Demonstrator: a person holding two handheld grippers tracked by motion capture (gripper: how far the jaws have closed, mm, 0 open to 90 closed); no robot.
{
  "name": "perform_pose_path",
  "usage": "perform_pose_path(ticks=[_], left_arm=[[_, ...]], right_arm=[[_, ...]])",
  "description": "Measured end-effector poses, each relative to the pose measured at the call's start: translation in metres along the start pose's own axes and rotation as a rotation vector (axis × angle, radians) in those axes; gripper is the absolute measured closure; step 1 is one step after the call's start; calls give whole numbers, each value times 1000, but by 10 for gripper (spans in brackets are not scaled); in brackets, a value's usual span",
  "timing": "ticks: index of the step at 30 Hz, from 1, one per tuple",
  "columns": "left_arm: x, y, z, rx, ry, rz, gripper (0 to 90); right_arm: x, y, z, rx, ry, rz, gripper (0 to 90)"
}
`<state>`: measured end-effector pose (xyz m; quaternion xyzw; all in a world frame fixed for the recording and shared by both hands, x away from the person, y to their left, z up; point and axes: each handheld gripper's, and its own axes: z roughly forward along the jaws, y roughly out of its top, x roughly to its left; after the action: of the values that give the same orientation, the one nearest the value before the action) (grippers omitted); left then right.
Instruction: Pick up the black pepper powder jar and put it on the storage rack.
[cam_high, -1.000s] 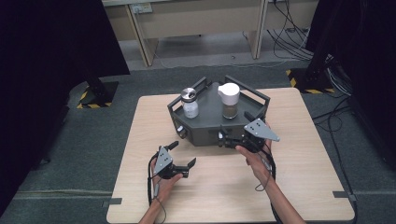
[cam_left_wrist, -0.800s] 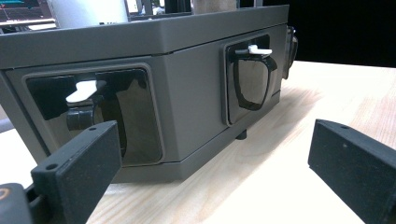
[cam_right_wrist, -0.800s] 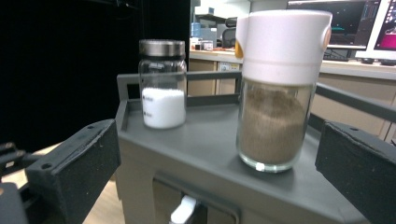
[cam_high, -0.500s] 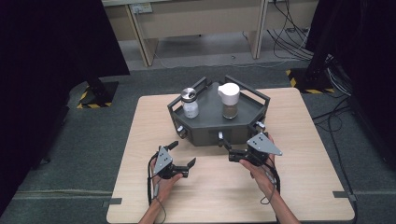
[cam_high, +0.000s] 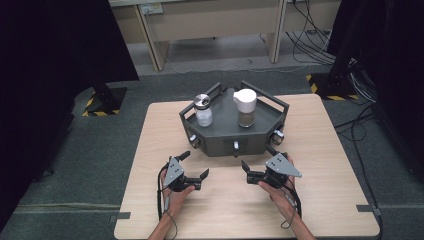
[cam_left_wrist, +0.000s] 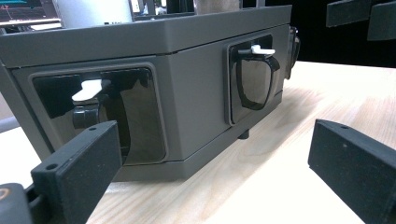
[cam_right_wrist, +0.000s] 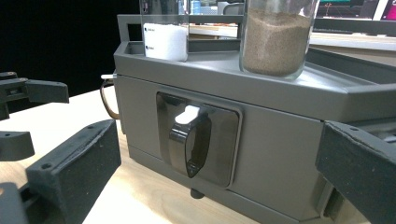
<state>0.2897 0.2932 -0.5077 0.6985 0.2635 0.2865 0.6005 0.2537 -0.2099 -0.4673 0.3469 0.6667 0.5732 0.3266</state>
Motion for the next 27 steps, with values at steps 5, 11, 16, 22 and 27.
perform_pose_path(ticks=[5, 11, 16, 22, 27], left_arm=[[0, 0, 0, 0, 1, -1, 19], [0, 0, 1, 3, -1, 2, 20], [0, 0, -1, 1, 4, 1, 20], [0, 0, -4, -1, 9, 1, 20], [-1, 0, -5, -1, 11, 2, 20]], right_arm=[[-2, -4, -4, -4, 1, -4, 3], [-6, -11, -10, -5, 1, 0, 3], [-8, -15, -12, 6, 11, 4, 3], [-9, -17, -12, 5, 23, 7, 3], [-10, -18, -13, 3, 26, 15, 3]])
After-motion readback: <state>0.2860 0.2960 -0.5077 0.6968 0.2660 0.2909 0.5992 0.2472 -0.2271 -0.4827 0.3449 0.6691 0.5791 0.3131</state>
